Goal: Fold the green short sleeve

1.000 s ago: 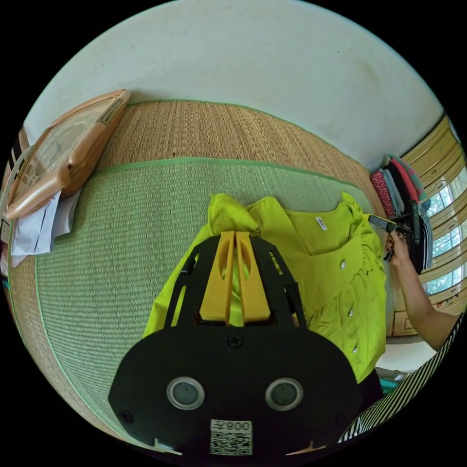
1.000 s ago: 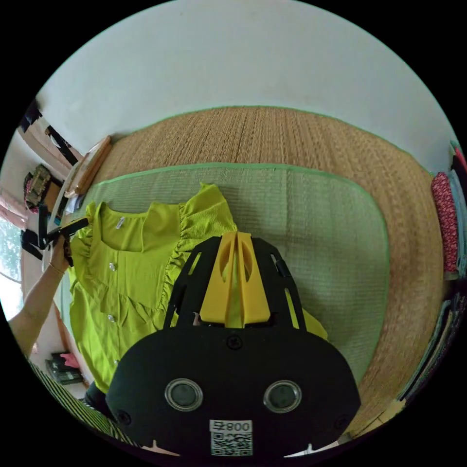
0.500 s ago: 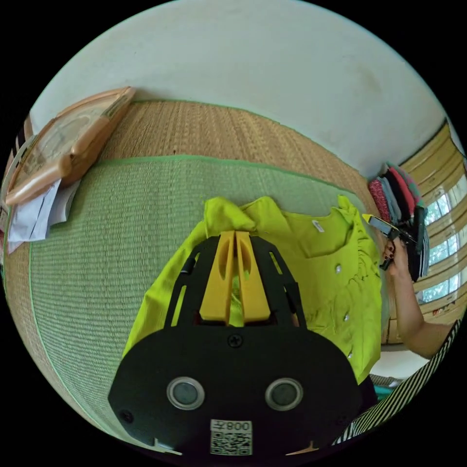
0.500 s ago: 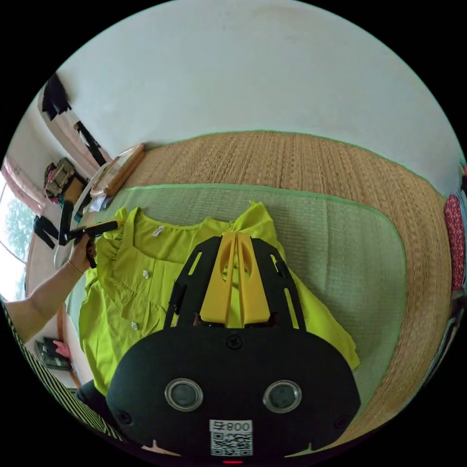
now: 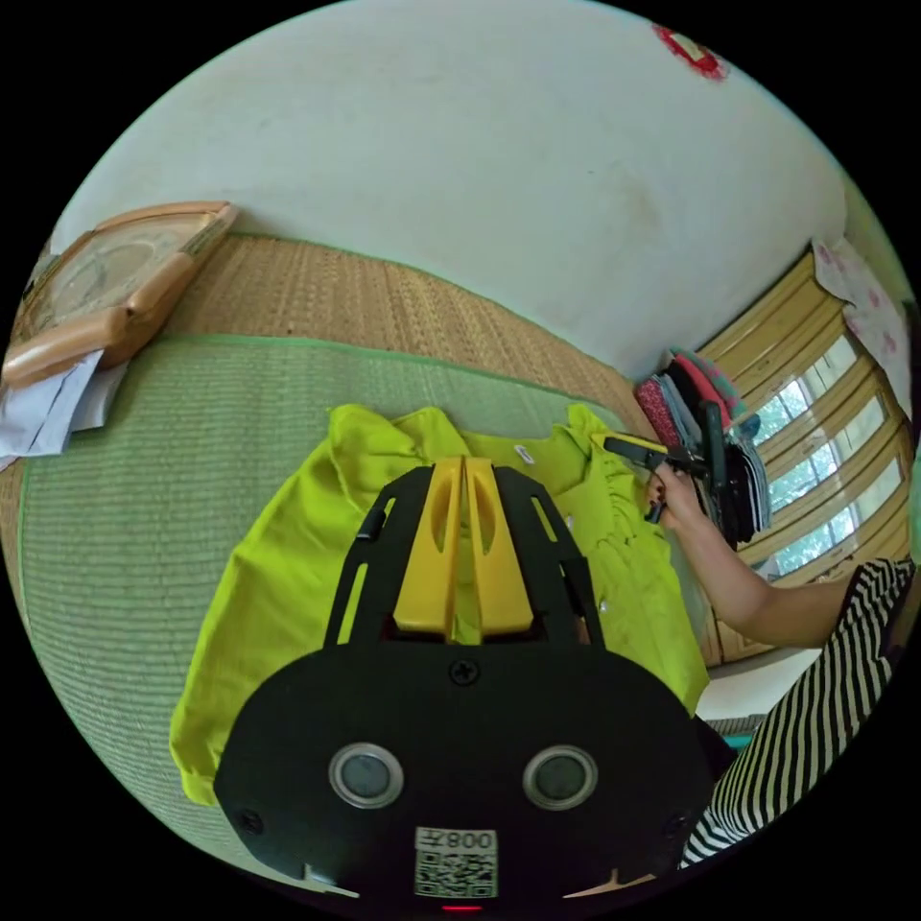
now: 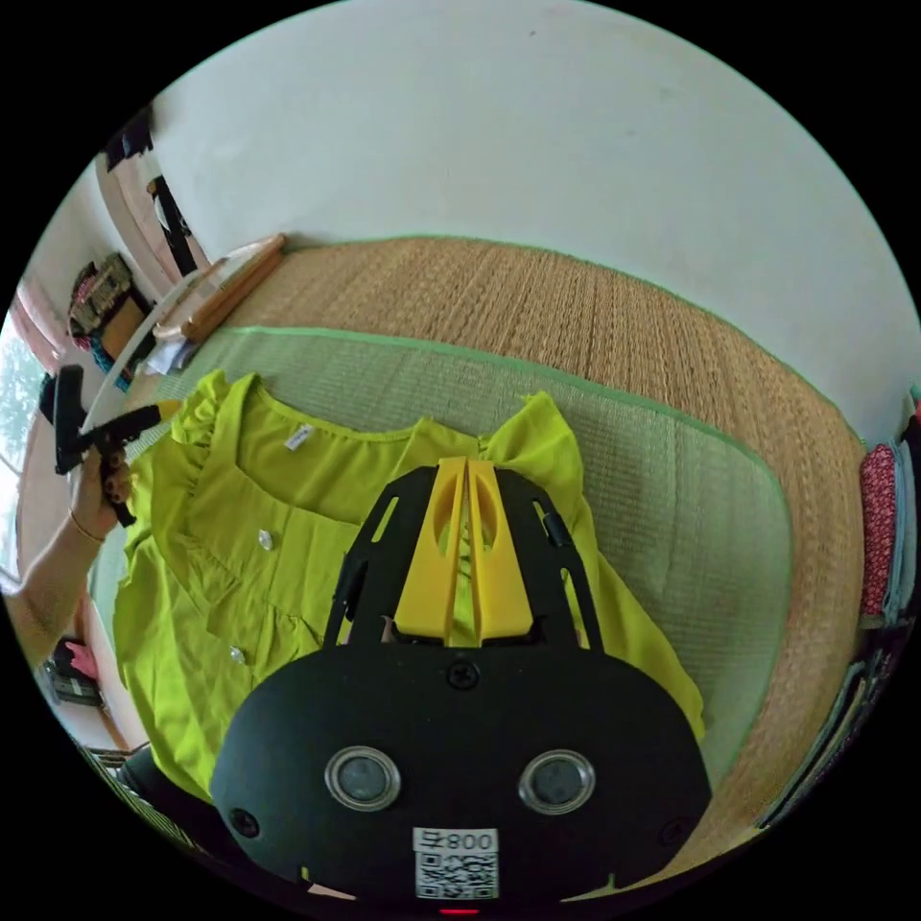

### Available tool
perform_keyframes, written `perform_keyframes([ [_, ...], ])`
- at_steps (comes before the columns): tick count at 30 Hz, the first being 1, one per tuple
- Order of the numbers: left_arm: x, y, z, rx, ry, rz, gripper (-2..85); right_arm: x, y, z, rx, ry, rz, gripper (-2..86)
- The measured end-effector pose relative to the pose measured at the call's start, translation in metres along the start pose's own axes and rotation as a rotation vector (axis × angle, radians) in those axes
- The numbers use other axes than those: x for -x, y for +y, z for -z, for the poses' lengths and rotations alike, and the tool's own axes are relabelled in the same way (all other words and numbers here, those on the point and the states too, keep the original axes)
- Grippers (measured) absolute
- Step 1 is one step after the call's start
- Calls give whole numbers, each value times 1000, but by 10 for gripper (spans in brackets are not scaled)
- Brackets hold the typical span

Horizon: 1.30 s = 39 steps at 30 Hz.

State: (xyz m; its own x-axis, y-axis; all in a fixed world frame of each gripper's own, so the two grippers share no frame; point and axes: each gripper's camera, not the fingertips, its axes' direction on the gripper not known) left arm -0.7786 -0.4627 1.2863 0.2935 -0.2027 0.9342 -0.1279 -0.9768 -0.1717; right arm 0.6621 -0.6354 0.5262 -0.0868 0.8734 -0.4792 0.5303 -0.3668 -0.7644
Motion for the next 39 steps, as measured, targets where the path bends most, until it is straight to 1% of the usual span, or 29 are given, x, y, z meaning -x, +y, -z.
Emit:
perform_keyframes([
  [3, -8, -2, -22, 87, -5, -35, 3, -3, -7, -12, 33, -119, -6, 1],
  [5, -9, -2, -40, 152, -73, -56, 2, -4, -12, -32, 83, -94, -27, 0],
  [7, -7, -1, -50, 189, -108, -50, 2, -11, -16, -42, 69, -122, -72, 0],
  [12, -7, -3, -44, 171, -81, -49, 1, -7, -19, -47, 56, -91, -66, 0],
  [15, -21, 0, -32, 138, -48, -84, 2, -7, -19, -49, 46, -87, -80, 0],
  [17, -28, 9, -36, 187, -51, -93, 2, -6, -18, -50, 34, -76, -90, 0],
  [19, -29, 18, -49, 261, -123, -104, 2, -3, -21, -52, 39, -53, -85, 0],
  [20, -28, 20, -45, 215, -101, -87, 1, -2, -22, -52, 48, -50, -84, 0],
  [22, -26, 19, -40, 197, -67, -49, 1, 3, -25, -49, 77, -24, -39, 0],
  [23, -28, 20, -35, 157, -54, -42, 2, 4, -24, -46, 72, -20, -32, 0],
  [26, -33, 27, -36, 150, -43, -40, 2, 2, -10, -26, 25, -78, -42, 1],
  [27, -33, 29, -40, 169, -50, -41, 2, 3, 0, -18, 14, -110, -41, 1],
  [28, -30, 32, -51, 225, -81, -39, 3, 6, 13, -10, 13, -135, -33, 1],
  [29, -29, 37, -59, 241, -99, -76, 3, 8, 20, -8, 20, -145, -25, 1],
  [30, -28, 39, -57, 214, -102, -84, 3, 12, 36, -1, 27, -154, -20, 0],
  [32, -20, 39, -55, 226, -77, -24, 3, 17, 61, 8, 33, -179, -11, 0],
  [35, -21, 43, -54, 231, -127, -33, 2, 18, 98, 11, 81, -167, -48, 1],
  [37, -16, 44, -54, 228, -105, -21, 2, 15, 119, -6, 158, -198, -95, 1],
  [38, -13, 42, -54, 233, -94, -9, 2, 14, 123, -4, 114, -209, -114, 1],
  [39, -11, 41, -55, 236, -92, -3, 2, 12, 126, -5, 115, -220, -133, 1],
])
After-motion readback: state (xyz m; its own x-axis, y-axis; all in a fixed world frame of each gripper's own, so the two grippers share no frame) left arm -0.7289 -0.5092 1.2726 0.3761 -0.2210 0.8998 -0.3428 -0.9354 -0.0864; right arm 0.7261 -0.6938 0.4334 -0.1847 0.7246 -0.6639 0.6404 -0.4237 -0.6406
